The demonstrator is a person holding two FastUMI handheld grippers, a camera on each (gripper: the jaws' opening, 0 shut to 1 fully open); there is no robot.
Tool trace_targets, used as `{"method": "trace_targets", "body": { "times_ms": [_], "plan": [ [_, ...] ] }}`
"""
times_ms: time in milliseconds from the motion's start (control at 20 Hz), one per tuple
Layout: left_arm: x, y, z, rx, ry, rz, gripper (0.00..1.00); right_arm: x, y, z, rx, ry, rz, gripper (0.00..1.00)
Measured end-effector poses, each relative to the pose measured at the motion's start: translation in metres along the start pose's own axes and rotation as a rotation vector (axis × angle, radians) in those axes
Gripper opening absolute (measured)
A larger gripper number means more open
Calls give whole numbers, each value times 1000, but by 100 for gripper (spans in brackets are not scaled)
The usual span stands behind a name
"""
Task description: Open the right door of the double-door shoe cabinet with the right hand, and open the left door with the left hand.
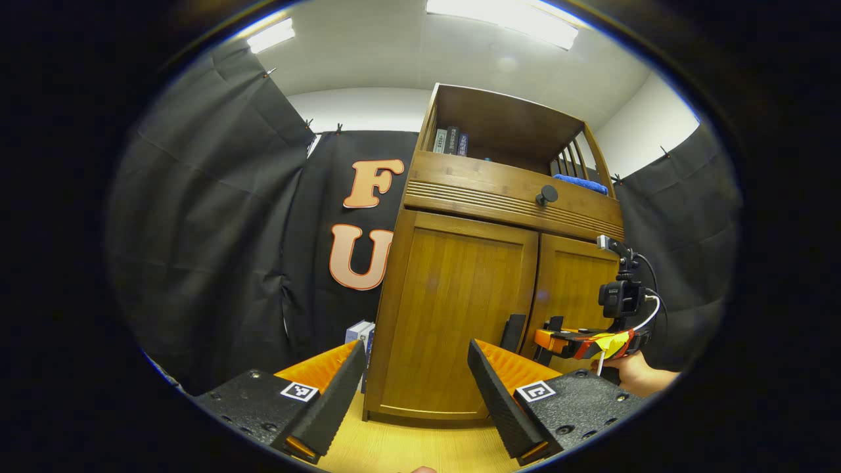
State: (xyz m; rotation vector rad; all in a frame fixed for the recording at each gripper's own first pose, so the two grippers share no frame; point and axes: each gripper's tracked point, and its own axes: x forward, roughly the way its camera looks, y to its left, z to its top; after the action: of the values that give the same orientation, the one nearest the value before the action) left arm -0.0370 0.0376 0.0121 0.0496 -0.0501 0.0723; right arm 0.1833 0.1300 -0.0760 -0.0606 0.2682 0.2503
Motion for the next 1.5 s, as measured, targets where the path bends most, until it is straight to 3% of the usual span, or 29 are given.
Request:
{"method": "trace_targets", "body": {
  "times_ms": [100, 150, 200, 300, 350, 400, 450, 550, 850, 1150, 1200, 1450, 1500],
  "plan": [
    [-1, -1, -1, 7, 1, -3, 91, -6, 0, 2, 19, -6, 7, 38],
    [-2, -2, -1, 10, 2, -4, 98, -7, 2, 4, 23, -8, 11, 38],
    [-3, -3, -1, 11, 2, -7, 95, -10, 1, 4, 23, -12, 11, 33],
    [-5, -5, 0, 15, 2, -10, 98, -16, 0, 5, 25, -18, 20, 33],
    [-5, -4, 1, 16, -1, -8, 98, -17, 1, 6, 28, -18, 26, 28],
    [-5, -3, 1, 17, -4, -7, 91, -18, 2, 6, 31, -18, 30, 33],
    [-5, -4, 1, 16, -5, -7, 94, -23, 2, 6, 30, -17, 36, 29],
    [-7, -6, 0, 13, -3, -10, 94, -29, 1, 4, 26, -13, 41, 33],
    [-9, -10, -1, 10, -9, -18, 98, -52, -4, 5, 37, -9, 50, 29],
    [-7, -25, -7, -4, 2, -54, 94, -74, -19, 5, 45, -31, 31, 33],
    [-7, -28, -7, -3, 3, -62, 95, -76, -21, 4, 47, -34, 27, 37],
    [-6, -42, -12, -15, 8, -96, 91, -91, -37, 4, 51, -39, -21, 33],
    [-7, -43, -11, -17, 8, -101, 94, -94, -42, 3, 57, -42, -36, 33]
  ]
}}
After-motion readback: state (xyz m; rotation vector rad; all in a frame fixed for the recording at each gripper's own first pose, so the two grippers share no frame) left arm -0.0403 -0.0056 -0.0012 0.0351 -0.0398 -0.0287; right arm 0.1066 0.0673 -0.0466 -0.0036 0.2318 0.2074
